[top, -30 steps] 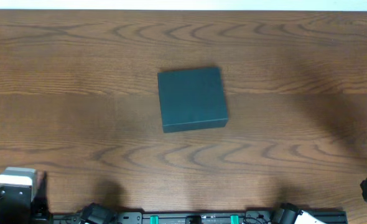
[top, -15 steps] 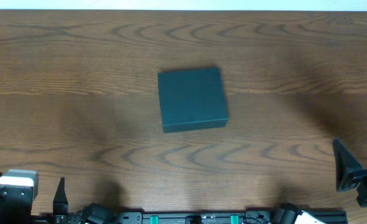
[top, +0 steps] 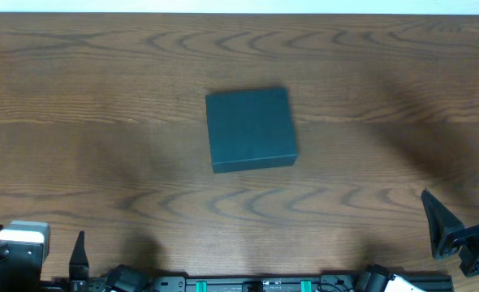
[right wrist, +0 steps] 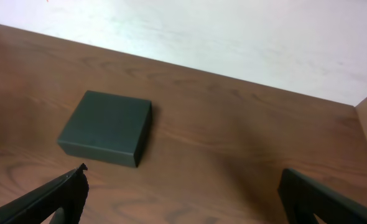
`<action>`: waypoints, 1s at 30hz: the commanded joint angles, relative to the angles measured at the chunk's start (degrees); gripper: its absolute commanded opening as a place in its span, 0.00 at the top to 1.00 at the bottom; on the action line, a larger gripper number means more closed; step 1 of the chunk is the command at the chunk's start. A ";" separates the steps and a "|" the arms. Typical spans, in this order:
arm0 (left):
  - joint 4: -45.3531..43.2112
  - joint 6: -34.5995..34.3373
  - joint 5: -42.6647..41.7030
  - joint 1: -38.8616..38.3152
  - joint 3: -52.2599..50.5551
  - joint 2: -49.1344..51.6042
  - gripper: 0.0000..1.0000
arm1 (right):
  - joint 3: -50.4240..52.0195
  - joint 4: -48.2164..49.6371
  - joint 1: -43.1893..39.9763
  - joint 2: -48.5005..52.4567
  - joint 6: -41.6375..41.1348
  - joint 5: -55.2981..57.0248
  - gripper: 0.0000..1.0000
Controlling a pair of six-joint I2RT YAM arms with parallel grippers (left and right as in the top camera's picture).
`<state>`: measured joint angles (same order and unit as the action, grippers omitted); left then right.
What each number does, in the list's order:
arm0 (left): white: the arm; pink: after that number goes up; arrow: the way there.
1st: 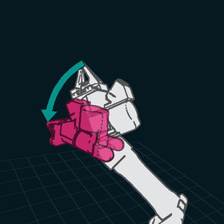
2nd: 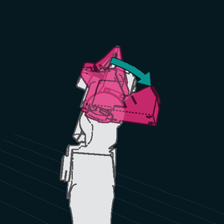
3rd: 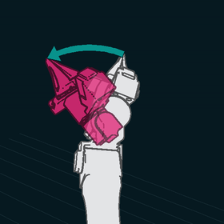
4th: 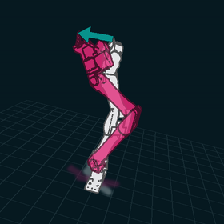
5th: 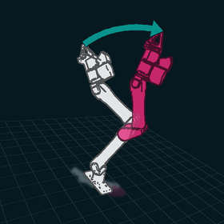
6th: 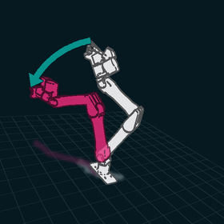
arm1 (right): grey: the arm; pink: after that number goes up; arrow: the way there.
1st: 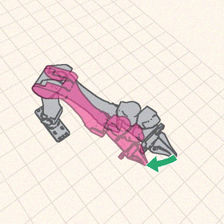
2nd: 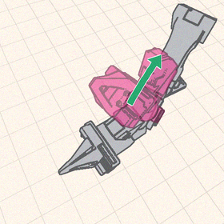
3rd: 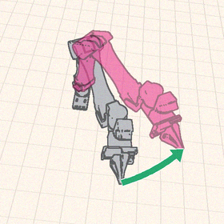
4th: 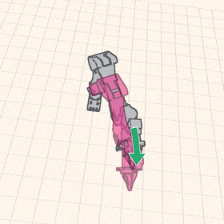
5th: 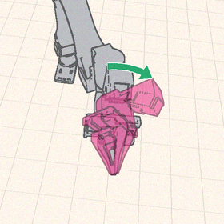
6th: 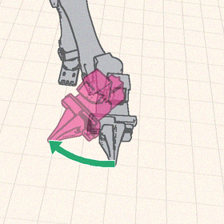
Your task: Pack container
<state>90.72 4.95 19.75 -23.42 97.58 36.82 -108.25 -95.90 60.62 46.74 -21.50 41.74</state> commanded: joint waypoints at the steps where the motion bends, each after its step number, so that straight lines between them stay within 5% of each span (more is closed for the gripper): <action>1: 0.15 -0.07 0.68 -0.07 -0.33 0.52 0.01 | 0.17 -1.42 0.81 0.37 0.22 -0.20 0.01; 7: 0.15 -0.07 0.68 -0.07 -0.33 0.52 0.02 | 1.16 -1.20 -0.79 0.17 -5.46 -1.29 0.01; 11: 0.15 -0.09 0.68 -0.07 -0.33 0.52 0.02 | 6.64 2.45 -10.80 -0.81 -10.88 -1.51 0.01; 23: 0.15 -0.07 0.68 -0.07 -0.33 0.52 0.02 | 46.56 37.13 -39.69 -14.71 -12.68 -19.39 0.01; 30: 0.15 -0.07 0.68 -0.07 -0.33 0.52 0.02 | 61.99 50.40 -52.30 -16.85 3.04 -32.70 0.01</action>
<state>90.89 4.95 19.75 -23.42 97.38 36.82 -49.98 -48.40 12.58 30.57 -27.75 18.31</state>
